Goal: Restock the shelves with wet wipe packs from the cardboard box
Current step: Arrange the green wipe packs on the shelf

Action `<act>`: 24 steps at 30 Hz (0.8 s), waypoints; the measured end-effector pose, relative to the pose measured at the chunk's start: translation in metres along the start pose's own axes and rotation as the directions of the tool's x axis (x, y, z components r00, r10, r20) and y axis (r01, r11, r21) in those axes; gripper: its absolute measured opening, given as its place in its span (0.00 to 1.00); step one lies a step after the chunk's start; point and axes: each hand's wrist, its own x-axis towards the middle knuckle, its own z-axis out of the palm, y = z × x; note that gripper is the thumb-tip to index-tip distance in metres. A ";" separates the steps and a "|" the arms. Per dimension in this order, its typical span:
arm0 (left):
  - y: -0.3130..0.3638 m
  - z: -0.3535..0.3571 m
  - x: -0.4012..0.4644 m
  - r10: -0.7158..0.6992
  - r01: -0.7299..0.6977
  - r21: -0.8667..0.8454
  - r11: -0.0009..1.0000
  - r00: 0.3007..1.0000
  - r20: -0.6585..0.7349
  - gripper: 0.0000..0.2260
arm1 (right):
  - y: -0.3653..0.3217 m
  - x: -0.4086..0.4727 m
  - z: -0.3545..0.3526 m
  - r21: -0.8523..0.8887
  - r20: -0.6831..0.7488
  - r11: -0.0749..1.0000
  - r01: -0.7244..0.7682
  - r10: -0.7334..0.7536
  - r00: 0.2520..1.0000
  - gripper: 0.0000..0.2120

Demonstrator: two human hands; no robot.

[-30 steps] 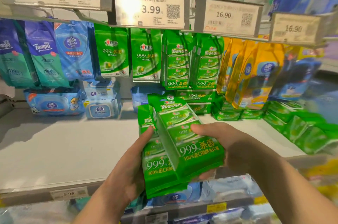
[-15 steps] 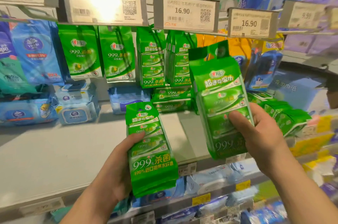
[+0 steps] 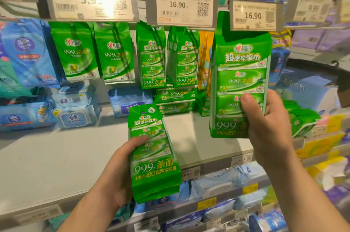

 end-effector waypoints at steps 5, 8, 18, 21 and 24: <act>0.002 -0.001 0.000 -0.001 0.001 -0.008 1.000 1.000 -0.018 0.18 | 0.007 0.008 0.007 0.067 -0.017 0.998 -0.011 0.012 1.000 0.10; 0.002 -0.005 0.000 0.008 -0.008 -0.017 1.000 1.000 -0.028 0.19 | 0.013 0.013 0.007 0.086 0.001 0.995 -0.040 0.040 0.999 0.13; 0.004 -0.010 0.001 0.033 -0.034 -0.028 0.999 0.999 -0.025 0.19 | 0.041 0.018 0.003 0.125 0.126 0.968 -0.217 0.201 0.971 0.38; 0.006 -0.011 0.002 0.038 -0.040 -0.037 0.999 0.998 -0.046 0.19 | 0.052 0.016 0.002 0.090 0.152 0.947 -0.309 0.293 0.944 0.47; 0.008 -0.012 0.004 0.038 -0.039 -0.033 0.999 0.998 -0.051 0.20 | 0.065 0.011 0.004 0.094 0.197 0.920 -0.382 0.358 0.913 0.42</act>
